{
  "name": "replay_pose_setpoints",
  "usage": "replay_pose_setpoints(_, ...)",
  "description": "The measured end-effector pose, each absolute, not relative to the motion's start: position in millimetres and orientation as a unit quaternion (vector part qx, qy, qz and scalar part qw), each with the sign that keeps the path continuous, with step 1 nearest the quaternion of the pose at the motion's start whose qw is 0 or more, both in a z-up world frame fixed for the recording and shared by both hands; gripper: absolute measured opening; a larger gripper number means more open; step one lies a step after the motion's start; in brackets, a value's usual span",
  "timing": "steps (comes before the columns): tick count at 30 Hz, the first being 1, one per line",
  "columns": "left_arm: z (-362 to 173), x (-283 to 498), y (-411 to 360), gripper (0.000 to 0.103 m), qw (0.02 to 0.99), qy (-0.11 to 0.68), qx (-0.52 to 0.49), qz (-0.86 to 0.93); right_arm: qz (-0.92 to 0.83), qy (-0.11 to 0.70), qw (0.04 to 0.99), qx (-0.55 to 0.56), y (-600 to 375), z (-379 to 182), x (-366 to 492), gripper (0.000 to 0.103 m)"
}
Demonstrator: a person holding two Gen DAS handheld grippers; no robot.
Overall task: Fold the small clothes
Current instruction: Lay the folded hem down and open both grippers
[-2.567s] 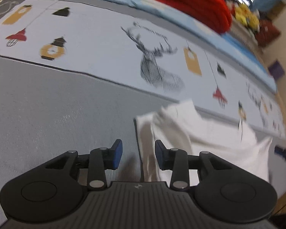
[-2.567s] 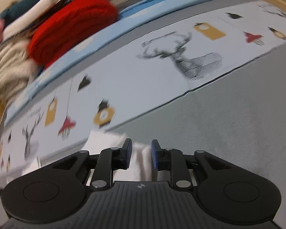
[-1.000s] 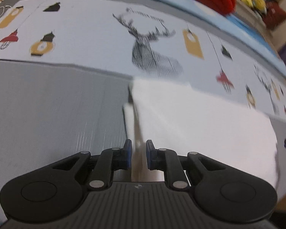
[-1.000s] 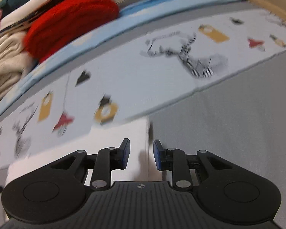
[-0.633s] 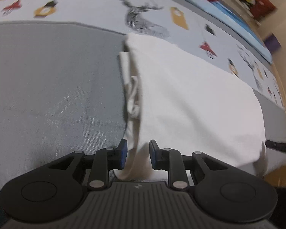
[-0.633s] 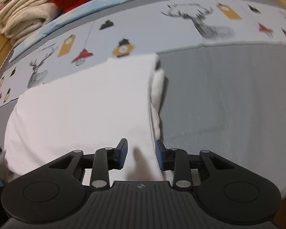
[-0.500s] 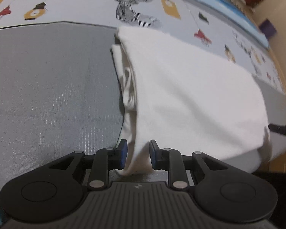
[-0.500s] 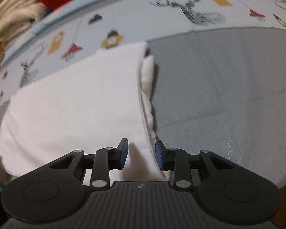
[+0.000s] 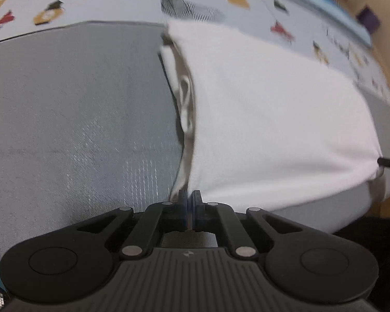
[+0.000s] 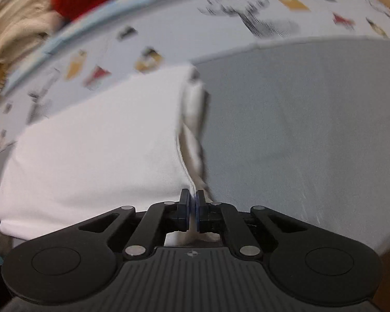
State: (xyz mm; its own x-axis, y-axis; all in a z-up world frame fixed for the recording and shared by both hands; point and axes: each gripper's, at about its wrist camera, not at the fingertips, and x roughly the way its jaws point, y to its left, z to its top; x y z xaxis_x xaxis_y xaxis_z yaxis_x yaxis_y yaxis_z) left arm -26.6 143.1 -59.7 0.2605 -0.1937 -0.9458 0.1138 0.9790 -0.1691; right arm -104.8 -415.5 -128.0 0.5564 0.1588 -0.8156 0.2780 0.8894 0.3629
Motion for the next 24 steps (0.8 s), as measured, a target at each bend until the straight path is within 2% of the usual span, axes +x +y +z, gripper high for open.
replay_pose_setpoints(3, -50.6, -23.5, 146.7, 0.006, 0.809, 0.579, -0.053, -0.086, -0.031, 0.502, 0.841, 0.199, -406.0, -135.7, -100.0, 0.006)
replay_pose_setpoints(4, -45.5, -21.9, 149.7, 0.013, 0.817, 0.566, -0.069, -0.087, -0.036, 0.503, 0.843, 0.189, -403.9, -134.6, -99.4, 0.007)
replay_pose_setpoints(5, -41.5, -20.1, 151.3, 0.026, 0.824, 0.555, -0.084, -0.084, -0.038, 0.499, 0.845, 0.186, -402.9, -133.3, -100.1, 0.009)
replay_pose_setpoints(7, -37.3, -15.8, 155.0, 0.034, 0.832, 0.541, -0.105, -0.071, -0.043, 0.478, 0.856, 0.189, -403.2, -126.5, -102.6, 0.021)
replay_pose_setpoints(9, -37.2, -7.0, 151.7, 0.034, 0.830, 0.541, -0.120, -0.065, -0.043, 0.459, 0.866, 0.196, -405.8, -120.7, -102.1, 0.023)
replay_pose_setpoints(11, -40.0, -0.1, 149.0, 0.038, 0.826, 0.545, -0.133, -0.059, -0.040, 0.453, 0.868, 0.201, -405.9, -119.1, -98.2, 0.024)
replay_pose_setpoints(17, -49.7, 21.0, 127.3, 0.039, 0.821, 0.554, -0.127, -0.041, -0.039, 0.454, 0.869, 0.192, -397.9, -118.2, -84.1, 0.029)
replay_pose_setpoints(20, -53.6, 26.3, 123.9, 0.046, 0.820, 0.559, -0.117, -0.032, -0.045, 0.456, 0.869, 0.189, -396.8, -118.9, -77.4, 0.029)
replay_pose_setpoints(24, -56.1, 29.1, 117.7, 0.051, 0.822, 0.559, -0.108, -0.026, -0.053, 0.455, 0.868, 0.189, -396.7, -121.1, -69.1, 0.029)
